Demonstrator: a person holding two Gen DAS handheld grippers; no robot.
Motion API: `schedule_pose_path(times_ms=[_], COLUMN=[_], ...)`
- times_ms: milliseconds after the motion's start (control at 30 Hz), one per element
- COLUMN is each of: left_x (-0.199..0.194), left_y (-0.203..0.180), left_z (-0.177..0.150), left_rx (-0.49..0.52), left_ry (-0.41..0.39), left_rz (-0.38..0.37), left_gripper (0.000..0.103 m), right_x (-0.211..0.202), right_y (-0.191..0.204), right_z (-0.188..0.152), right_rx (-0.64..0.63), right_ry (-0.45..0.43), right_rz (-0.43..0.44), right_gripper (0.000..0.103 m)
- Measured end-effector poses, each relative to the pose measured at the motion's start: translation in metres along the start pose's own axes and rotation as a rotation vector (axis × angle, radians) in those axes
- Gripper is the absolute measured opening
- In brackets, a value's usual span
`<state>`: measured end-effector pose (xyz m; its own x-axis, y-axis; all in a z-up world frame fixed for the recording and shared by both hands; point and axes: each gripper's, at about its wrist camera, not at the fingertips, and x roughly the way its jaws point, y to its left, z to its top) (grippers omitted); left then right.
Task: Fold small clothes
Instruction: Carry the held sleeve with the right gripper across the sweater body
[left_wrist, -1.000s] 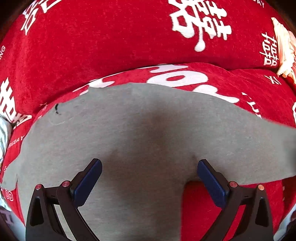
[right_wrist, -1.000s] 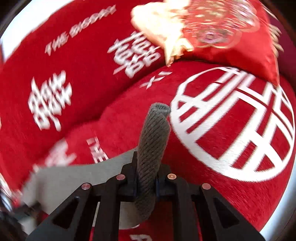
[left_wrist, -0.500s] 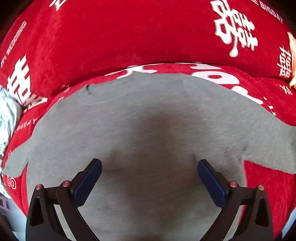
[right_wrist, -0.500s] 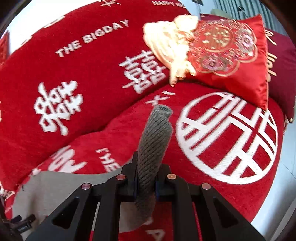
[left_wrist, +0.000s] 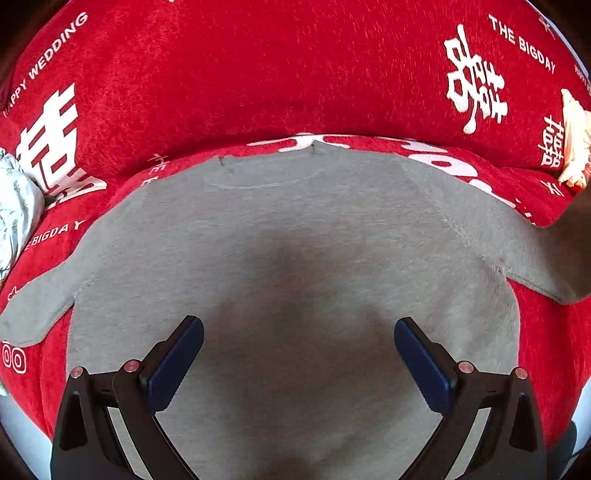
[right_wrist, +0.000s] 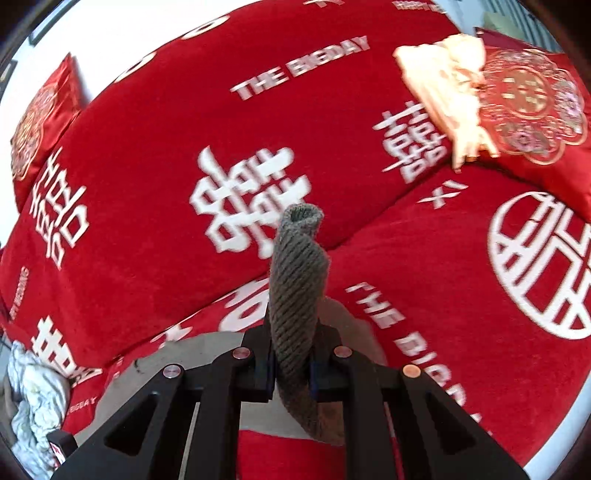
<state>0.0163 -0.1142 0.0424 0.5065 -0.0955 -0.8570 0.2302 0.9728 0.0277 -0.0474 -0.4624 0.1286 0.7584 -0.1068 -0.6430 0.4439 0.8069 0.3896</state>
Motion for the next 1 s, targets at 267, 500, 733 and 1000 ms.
schedule_pose_path(times_ms=[267, 500, 733, 1000], left_x=[-0.002, -0.002, 0.002, 0.009], left_y=[0.05, 0.088, 0.117, 0.138], left_z=[-0.012, -0.024, -0.037, -0.047], left_rx=[-0.079, -0.113, -0.147, -0.179], left_ry=[-0.013, -0.022, -0.003, 0.018], left_rz=[-0.029, -0.024, -0.027, -0.033], left_gripper=[0.103, 0.103, 0.103, 0.103], right_x=[0.026, 0.045, 0.06, 0.072], right_y=[0.061, 0.114, 0.167, 0.217], right_z=[-0.018, -0.036, -0.058, -0.075], right_rx=[-0.029, -0.084, -0.152, -0.221], right_ry=[0.089, 0.144, 0.169, 0.192], right_rz=[0.042, 0.048, 0.059, 0.08], right_gripper=[0.014, 0.014, 0.014, 0.014])
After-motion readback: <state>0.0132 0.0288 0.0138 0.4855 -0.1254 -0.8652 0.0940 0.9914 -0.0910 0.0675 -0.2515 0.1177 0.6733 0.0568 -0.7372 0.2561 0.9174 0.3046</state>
